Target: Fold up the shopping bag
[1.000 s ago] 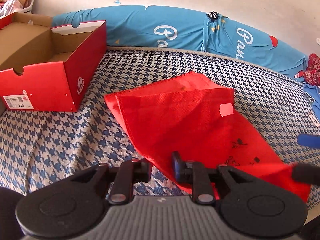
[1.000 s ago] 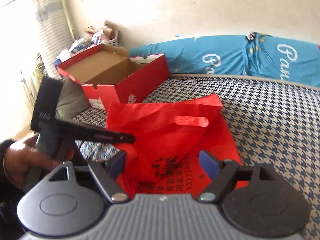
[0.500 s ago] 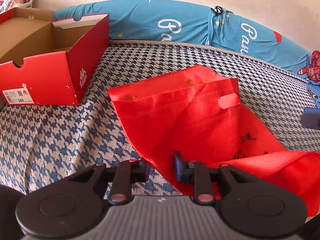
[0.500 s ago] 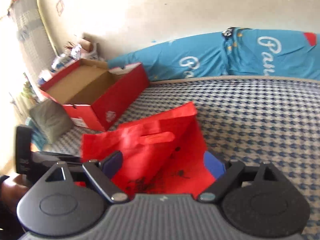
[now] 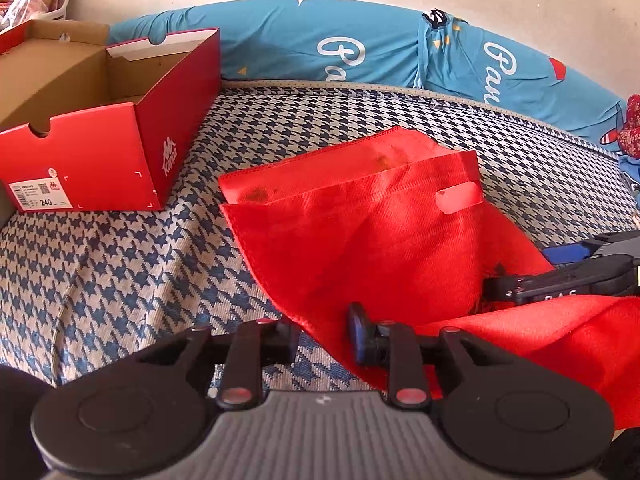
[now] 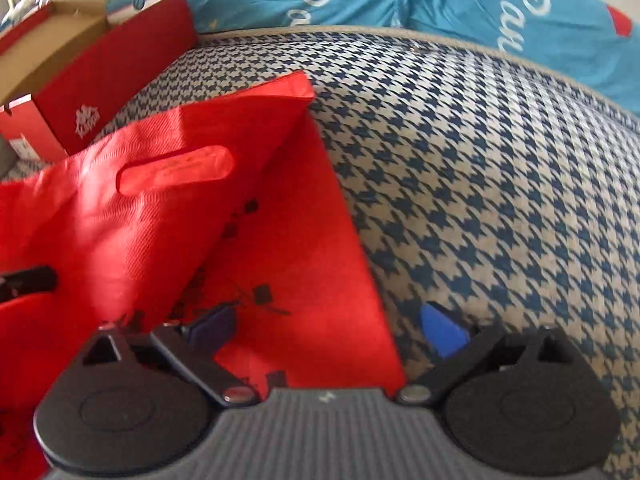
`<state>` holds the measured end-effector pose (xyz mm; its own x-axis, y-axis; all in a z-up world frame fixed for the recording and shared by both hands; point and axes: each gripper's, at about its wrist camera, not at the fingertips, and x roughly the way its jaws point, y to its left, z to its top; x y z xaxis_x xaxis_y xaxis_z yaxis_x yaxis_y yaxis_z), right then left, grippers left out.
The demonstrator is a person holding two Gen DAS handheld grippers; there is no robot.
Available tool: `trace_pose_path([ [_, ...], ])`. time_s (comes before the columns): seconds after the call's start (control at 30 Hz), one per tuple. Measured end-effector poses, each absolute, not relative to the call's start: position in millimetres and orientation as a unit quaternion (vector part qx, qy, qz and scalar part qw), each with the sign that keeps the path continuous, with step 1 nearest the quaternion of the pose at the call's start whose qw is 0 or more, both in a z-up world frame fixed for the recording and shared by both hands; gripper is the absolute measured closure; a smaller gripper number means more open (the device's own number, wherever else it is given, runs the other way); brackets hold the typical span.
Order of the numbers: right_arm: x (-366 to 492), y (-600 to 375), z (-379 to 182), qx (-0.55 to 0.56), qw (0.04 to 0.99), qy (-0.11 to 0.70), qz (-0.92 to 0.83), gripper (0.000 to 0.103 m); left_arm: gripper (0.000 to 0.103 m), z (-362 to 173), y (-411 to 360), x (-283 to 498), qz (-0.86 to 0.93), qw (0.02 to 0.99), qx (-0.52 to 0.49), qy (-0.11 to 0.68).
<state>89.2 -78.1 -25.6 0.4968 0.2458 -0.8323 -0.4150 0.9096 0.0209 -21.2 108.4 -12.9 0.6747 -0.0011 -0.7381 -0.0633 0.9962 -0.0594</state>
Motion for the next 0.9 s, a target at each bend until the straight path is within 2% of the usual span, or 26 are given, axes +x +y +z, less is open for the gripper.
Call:
trace_pose_path([
  [0.07,86.4,-73.8,-27.6,-0.095,0.863,0.455,0.198,0.012,0.077,-12.1,107.8,-21.9,0.017,0.915,-0.040,0.401],
  [0.13,83.6,-72.9,-28.8,-0.097,0.865,0.447,0.203,0.023,0.077,-9.6,106.5,-24.3,0.018,0.917,-0.039,0.396],
  [0.2,82.4,-77.8,-26.0,-0.082,0.871,0.438,0.205,0.054,0.077,-6.9,104.4,-26.9,0.020,0.919,-0.035,0.391],
  [0.27,81.3,-80.7,-24.2,-0.073,0.873,0.434,0.210,0.063,0.077,-3.7,101.6,-29.7,0.024,0.922,-0.028,0.384],
  [0.3,80.3,-81.4,-24.0,-0.068,0.873,0.433,0.215,0.078,0.078,-2.0,100.0,-31.1,0.027,0.924,-0.024,0.380],
  [0.37,78.7,-77.7,-22.6,-0.067,0.868,0.431,0.236,0.087,0.078,1.8,97.4,-32.9,0.031,0.927,-0.018,0.373],
  [0.47,69.6,-69.0,-20.9,-0.093,0.873,0.411,0.245,0.093,0.079,8.8,95.0,-32.9,0.034,0.931,-0.014,0.362],
  [0.8,60.9,-112.0,25.7,-0.035,0.943,0.294,0.149,0.097,0.079,46.2,86.3,-13.7,0.061,0.952,0.003,0.301],
  [0.9,63.2,-129.6,34.4,-0.019,0.955,0.278,0.103,0.097,0.079,35.8,92.3,-9.3,0.074,0.944,-0.003,0.321],
])
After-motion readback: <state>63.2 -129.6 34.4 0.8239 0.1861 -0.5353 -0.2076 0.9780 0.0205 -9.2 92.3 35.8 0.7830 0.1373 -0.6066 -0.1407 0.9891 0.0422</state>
